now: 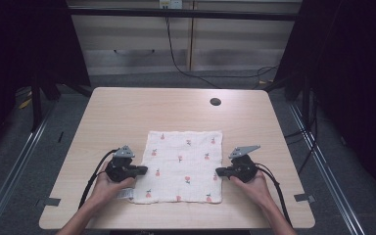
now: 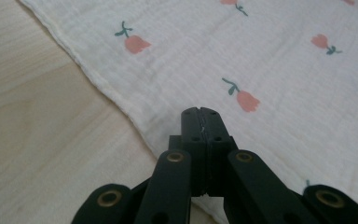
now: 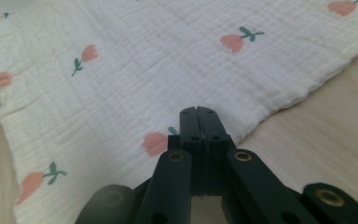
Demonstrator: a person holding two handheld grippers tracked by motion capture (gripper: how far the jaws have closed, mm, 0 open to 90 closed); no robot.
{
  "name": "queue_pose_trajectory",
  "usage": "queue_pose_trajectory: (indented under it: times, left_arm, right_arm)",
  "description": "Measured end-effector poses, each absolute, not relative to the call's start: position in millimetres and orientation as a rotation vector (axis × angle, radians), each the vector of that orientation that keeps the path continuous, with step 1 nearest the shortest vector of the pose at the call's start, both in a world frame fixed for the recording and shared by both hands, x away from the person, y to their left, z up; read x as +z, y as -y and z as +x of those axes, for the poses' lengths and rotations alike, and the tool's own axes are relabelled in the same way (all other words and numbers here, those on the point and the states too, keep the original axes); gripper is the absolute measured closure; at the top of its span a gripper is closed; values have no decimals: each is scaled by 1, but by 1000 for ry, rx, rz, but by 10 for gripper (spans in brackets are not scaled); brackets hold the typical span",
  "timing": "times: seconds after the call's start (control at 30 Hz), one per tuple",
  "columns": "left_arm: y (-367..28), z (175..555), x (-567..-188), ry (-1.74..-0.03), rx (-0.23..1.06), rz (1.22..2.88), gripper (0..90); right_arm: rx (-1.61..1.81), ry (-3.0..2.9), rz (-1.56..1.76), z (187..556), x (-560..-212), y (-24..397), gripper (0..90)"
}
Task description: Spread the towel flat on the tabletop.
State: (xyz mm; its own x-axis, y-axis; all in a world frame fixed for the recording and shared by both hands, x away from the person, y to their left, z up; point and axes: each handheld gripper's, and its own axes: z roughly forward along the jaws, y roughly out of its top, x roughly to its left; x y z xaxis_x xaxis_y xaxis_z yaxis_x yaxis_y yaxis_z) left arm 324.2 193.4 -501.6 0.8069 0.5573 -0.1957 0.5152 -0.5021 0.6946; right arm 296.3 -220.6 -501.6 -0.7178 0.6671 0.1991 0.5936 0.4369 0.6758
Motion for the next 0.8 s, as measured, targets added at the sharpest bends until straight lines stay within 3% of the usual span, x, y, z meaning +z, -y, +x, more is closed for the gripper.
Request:
queue_pose_trajectory:
  times: [0.47, 0.8]
  left_arm:
    - [-195, 283, -498, -746, 90, 2241, 890]
    - [-197, 282, -498, -757, 71, 2228, 863]
  right_arm:
    - [1203, -2589, 1130, 266, -503, 225, 900]
    - [1195, -2627, 1120, 248, -500, 221, 872]
